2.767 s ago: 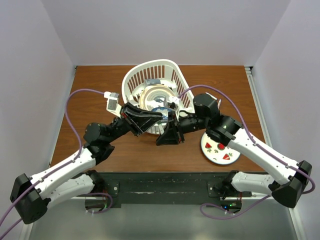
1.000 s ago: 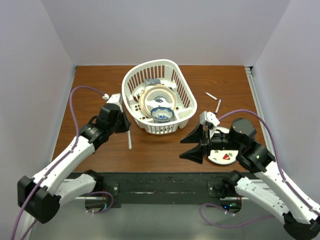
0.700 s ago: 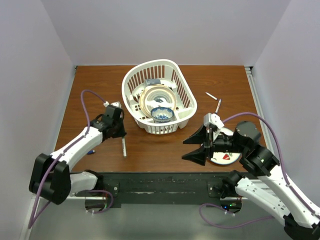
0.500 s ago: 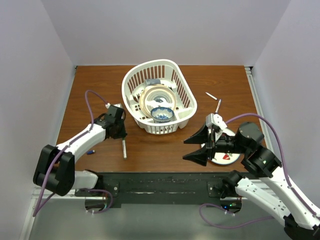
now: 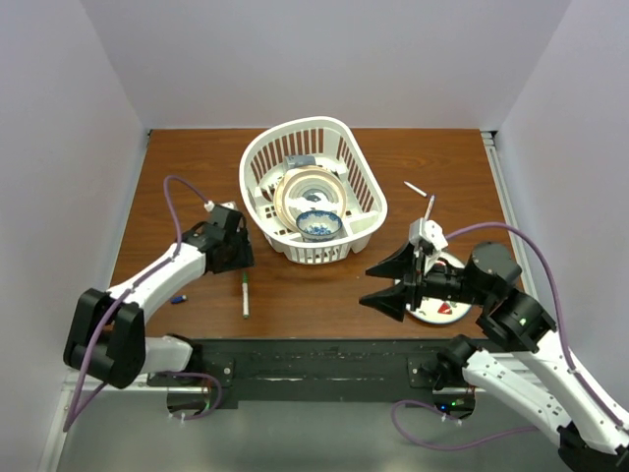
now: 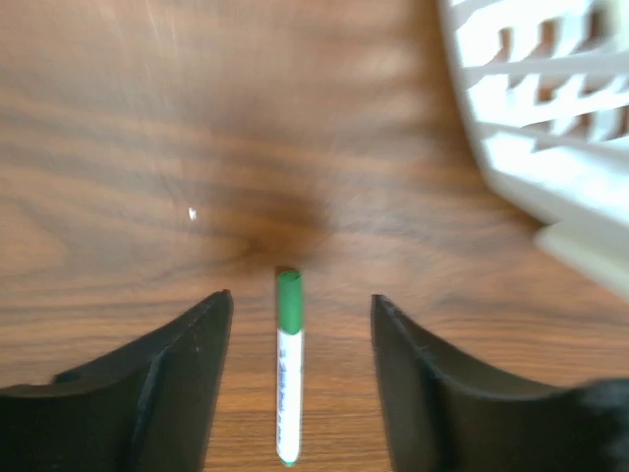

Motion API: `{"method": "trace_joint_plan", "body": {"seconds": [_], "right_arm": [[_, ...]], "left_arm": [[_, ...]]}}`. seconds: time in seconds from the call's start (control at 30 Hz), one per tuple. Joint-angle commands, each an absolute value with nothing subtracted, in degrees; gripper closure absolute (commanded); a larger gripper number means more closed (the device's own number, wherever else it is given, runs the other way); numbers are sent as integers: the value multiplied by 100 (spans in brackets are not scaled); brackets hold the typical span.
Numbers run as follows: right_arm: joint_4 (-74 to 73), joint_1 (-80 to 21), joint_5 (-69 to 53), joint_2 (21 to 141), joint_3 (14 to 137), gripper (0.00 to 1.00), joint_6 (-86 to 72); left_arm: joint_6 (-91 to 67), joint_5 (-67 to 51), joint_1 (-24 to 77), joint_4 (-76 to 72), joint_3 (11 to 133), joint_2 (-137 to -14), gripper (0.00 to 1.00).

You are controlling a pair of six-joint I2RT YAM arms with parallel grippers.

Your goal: Insert the pens into the pen caps

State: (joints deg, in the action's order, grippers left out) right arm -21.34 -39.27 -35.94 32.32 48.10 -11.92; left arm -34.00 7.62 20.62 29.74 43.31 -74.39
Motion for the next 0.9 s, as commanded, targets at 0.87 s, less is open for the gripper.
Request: {"method": "trace_joint_plan", "body": {"seconds": [0.87], "right_arm": [[-2153,-1207,1347,7372,6134,11,-2883]], "left_arm": [[-1793,-1254,1986,1732,4140,-3199,0]]}}
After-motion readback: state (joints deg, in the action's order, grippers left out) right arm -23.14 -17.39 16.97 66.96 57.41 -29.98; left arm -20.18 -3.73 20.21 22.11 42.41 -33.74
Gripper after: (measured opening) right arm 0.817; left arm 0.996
